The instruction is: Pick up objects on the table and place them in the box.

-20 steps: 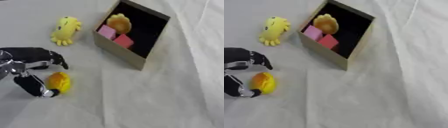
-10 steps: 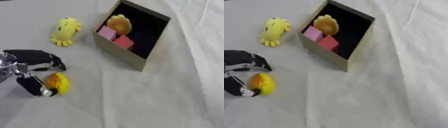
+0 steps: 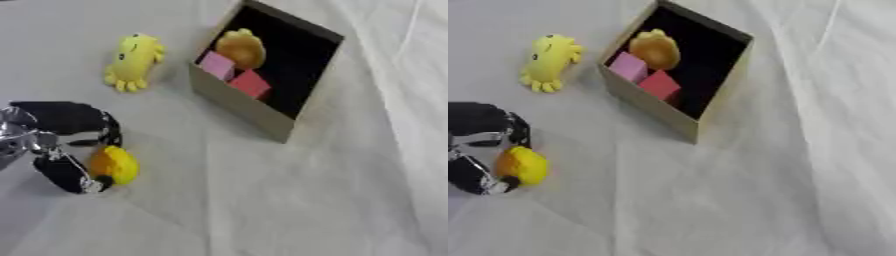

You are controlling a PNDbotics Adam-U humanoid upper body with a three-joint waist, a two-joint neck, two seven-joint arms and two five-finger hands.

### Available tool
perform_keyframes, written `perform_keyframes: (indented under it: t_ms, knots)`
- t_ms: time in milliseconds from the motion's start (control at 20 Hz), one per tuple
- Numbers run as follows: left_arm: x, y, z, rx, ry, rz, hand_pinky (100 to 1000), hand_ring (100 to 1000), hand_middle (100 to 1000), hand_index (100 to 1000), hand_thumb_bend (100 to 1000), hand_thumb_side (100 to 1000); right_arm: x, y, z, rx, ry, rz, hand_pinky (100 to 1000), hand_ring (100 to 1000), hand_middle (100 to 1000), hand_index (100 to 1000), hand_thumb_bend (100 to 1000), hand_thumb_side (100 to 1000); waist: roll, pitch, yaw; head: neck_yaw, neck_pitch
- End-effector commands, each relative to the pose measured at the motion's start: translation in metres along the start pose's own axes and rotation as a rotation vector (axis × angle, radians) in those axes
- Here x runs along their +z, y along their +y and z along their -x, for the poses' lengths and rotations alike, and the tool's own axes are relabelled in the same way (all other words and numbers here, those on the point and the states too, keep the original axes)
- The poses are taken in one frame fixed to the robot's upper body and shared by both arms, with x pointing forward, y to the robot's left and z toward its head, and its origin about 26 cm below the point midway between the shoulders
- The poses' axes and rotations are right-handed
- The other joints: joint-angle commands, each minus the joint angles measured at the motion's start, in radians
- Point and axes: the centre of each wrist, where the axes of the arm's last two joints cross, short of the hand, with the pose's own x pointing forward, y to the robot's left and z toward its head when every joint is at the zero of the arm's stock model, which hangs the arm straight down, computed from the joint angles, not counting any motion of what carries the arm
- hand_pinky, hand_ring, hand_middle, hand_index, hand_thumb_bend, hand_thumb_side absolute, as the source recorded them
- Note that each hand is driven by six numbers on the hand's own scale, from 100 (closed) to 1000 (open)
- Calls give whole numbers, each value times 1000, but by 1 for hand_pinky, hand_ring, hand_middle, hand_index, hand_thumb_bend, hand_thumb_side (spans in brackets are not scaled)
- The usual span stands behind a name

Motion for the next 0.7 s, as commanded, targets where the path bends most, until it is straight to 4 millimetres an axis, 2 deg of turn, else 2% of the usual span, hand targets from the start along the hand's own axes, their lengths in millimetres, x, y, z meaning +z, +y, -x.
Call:
perform_keyframes:
  t_ms: [50, 150, 400, 500, 700]
  knots:
    - [24, 18, -1, -32, -17, -86, 792, 714, 644, 636, 186, 339, -4, -7, -7, 11, -28, 17, 800, 828, 845, 821, 100, 683, -4, -21, 3, -4, -8]
    - [29, 22, 1, -43, -28, -109, 781, 704, 631, 604, 141, 324, -4, -7, -6, 11, -27, 19, 800, 828, 845, 821, 100, 683, -3, -23, 3, -7, -9]
    - [39, 33, 7, -57, -16, -198, 783, 704, 632, 602, 127, 313, -4, -8, -6, 16, -26, 26, 800, 828, 845, 821, 100, 682, -2, -27, 2, -18, -12]
    - [44, 43, 8, -68, -18, -264, 784, 706, 634, 606, 128, 307, -4, -9, -6, 19, -28, 29, 801, 828, 845, 821, 100, 681, -1, -30, 3, -25, -13]
    - [54, 81, -1, -74, -50, -417, 790, 711, 642, 634, 144, 290, -5, -10, -7, 26, -37, 27, 801, 829, 845, 821, 100, 678, 2, -41, 6, -44, -13]
